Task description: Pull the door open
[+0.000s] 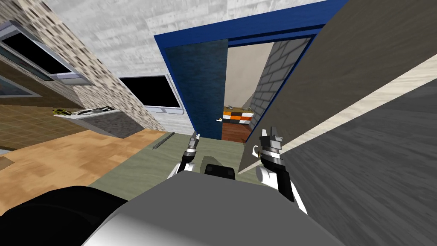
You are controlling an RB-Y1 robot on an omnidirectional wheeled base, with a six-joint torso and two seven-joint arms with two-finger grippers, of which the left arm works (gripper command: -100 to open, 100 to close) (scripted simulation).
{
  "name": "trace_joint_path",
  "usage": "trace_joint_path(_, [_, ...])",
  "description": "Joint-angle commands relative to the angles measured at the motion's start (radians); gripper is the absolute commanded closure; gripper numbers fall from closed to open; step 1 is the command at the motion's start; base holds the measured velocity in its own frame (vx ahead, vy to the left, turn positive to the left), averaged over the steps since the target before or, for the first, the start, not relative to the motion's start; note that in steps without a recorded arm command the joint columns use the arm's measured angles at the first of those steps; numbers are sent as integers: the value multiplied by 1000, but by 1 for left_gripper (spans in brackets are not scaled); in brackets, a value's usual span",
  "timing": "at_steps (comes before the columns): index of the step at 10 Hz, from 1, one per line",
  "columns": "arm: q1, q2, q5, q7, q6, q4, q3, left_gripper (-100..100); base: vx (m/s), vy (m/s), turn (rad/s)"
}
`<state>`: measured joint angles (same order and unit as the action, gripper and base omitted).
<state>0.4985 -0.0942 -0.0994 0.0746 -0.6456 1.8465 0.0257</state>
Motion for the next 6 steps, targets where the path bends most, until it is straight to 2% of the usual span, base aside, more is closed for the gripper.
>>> trace_joint_path(1, [2, -1, 0, -2, -17, -36, 3, -100, 138, 12, -73])
trace_joint_path(4, [0, 0, 0, -5, -28, -80, 6, -100, 98, 2, -47])
trace_joint_path(6, [-3, 1, 0, -8, -43, -138, 11, -100, 126, 4, -98])
